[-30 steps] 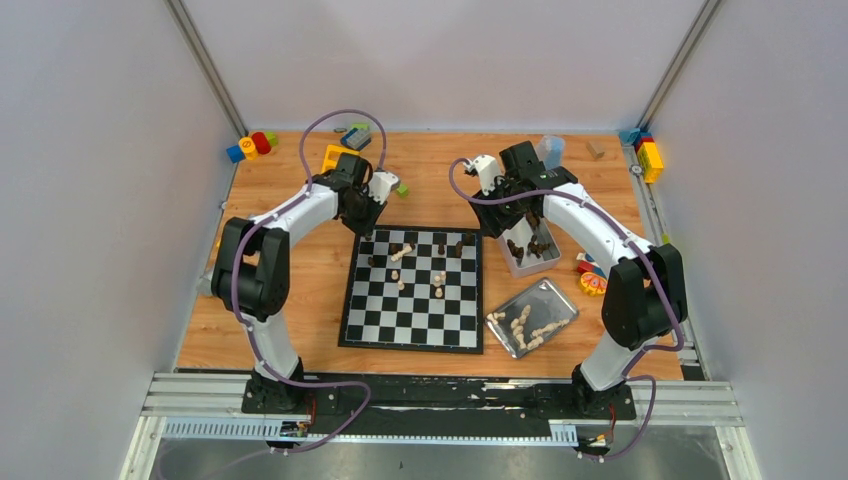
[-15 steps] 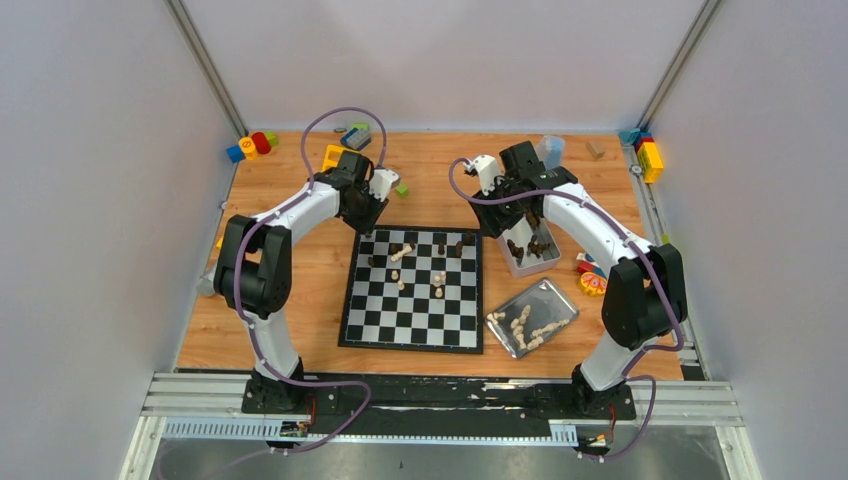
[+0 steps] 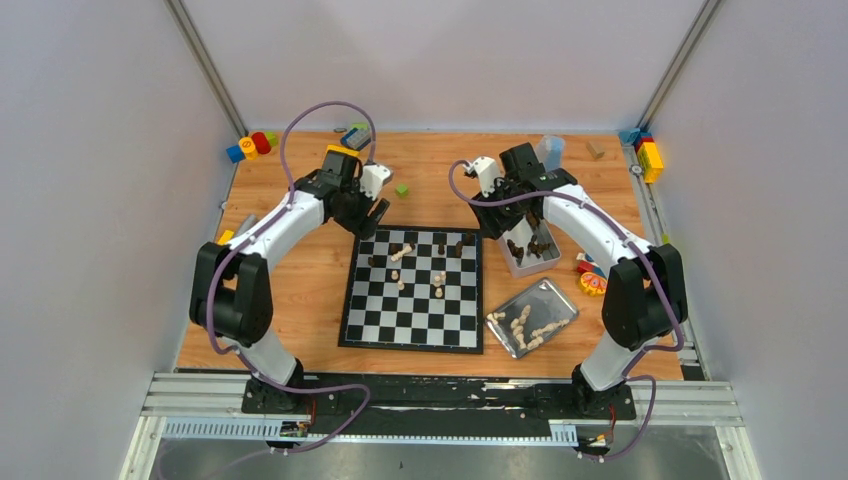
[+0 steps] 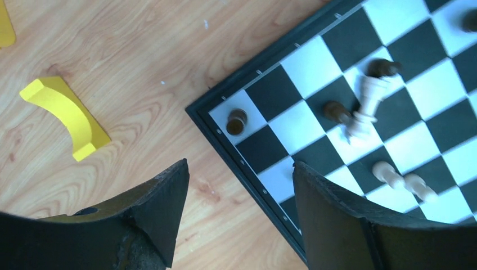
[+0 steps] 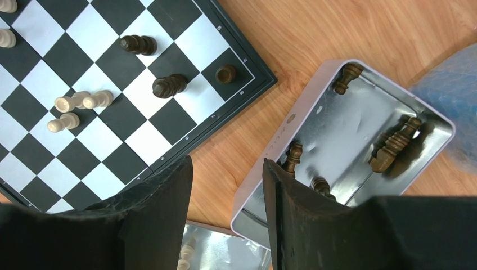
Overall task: Set up the chess pieces on the board
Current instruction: Place the chess piece on the chessboard, then move the chess piece to the chessboard.
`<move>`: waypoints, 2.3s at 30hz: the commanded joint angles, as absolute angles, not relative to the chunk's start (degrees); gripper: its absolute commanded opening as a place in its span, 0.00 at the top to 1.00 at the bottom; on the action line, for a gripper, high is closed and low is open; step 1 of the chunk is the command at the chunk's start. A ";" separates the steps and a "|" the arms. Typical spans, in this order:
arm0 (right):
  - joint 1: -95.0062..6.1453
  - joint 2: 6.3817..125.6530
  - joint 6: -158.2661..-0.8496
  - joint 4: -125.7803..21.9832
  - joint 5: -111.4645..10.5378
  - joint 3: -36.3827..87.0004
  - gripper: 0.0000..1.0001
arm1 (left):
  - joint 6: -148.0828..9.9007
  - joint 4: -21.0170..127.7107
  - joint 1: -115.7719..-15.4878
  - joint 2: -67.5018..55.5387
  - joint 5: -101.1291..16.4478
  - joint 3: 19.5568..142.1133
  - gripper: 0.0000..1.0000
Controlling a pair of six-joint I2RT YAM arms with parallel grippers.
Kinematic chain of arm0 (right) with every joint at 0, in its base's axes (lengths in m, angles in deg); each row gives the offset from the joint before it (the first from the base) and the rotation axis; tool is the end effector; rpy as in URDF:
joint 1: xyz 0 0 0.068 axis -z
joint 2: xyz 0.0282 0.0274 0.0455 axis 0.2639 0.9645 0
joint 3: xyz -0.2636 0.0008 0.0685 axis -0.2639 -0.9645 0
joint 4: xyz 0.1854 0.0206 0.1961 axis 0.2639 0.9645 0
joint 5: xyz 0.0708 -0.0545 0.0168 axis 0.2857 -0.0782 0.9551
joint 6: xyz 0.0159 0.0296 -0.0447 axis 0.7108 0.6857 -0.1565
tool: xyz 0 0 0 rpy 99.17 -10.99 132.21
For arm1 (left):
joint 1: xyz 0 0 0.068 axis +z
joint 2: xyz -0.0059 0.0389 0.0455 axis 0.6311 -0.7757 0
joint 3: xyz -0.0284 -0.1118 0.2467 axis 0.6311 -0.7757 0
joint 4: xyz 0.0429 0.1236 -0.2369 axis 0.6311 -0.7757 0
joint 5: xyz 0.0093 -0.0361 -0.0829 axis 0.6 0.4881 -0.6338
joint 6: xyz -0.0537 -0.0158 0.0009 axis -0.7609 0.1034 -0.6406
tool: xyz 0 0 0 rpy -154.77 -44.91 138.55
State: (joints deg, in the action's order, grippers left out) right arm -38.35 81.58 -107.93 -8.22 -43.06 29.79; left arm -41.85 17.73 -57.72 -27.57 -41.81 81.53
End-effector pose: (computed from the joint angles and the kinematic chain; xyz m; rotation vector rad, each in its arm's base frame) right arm 0.3330 0.1525 0.2632 -1.0753 2.3849 0.3541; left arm 0.3483 -0.1226 0.2308 0.8062 2.4451 -0.1930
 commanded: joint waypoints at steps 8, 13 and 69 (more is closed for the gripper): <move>-37.88 76.32 -108.91 -12.73 -40.60 23.78 0.50 | -40.26 16.95 -57.89 -22.51 -53.78 72.30 0.41; -37.46 74.59 -108.50 -13.71 -40.51 21.43 0.51 | -40.52 17.12 -58.29 -24.86 -54.61 72.40 0.46; -36.76 74.02 -108.69 -12.06 -40.92 23.38 0.51 | -41.25 17.60 -55.79 -21.18 -45.23 77.63 0.32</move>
